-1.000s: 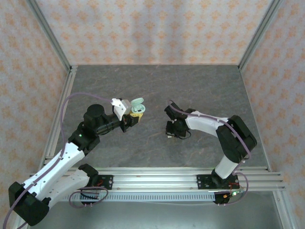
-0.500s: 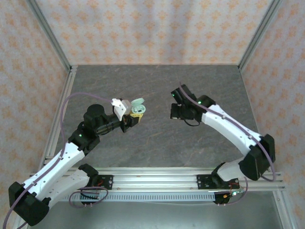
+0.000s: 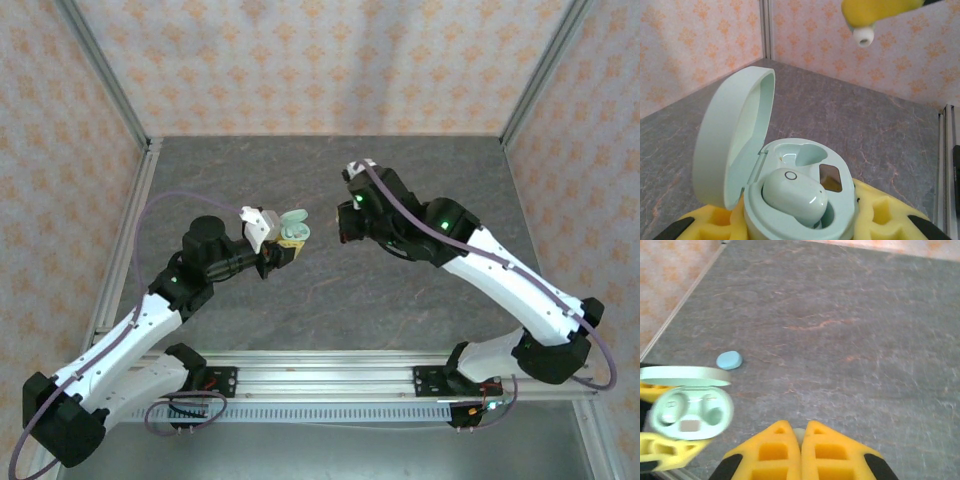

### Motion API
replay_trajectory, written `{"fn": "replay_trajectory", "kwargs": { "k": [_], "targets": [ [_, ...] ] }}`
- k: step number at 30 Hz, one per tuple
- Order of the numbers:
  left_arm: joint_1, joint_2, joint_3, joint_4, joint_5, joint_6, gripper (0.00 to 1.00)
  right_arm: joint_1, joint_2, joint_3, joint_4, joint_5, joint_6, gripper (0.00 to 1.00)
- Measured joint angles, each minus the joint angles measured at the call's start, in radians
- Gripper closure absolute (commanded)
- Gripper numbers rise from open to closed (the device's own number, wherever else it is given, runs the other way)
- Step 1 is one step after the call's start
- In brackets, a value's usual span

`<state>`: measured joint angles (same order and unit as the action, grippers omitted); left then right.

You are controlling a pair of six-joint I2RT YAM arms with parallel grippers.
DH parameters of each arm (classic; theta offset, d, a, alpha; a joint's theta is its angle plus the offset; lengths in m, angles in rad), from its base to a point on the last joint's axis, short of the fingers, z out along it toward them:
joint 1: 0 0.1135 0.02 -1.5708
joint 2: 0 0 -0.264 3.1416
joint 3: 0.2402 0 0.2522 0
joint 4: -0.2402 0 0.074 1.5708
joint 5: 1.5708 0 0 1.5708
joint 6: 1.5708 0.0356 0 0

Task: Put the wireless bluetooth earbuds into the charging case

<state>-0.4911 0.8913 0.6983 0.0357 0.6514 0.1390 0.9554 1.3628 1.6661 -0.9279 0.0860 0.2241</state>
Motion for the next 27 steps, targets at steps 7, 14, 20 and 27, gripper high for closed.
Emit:
{"fn": "replay_trajectory", "kwargs": {
  "k": [7,14,20,27],
  "targets": [
    [0.0,0.0,0.0,0.005,0.003,0.0,0.92,0.05,0.077,0.04,0.012,-0.013,-0.076,0.95],
    [0.0,0.0,0.0,0.005,0.003,0.0,0.92,0.05,0.125,0.04,0.031,-0.049,-0.088,0.95],
    [0.0,-0.001,0.0,0.005,0.003,0.0,0.92,0.06,0.144,0.04,0.039,-0.066,-0.088,0.95],
    [0.0,-0.006,0.0,0.002,0.002,0.0,0.92,0.063,0.151,0.041,0.039,-0.071,-0.087,0.95]
  ]
}}
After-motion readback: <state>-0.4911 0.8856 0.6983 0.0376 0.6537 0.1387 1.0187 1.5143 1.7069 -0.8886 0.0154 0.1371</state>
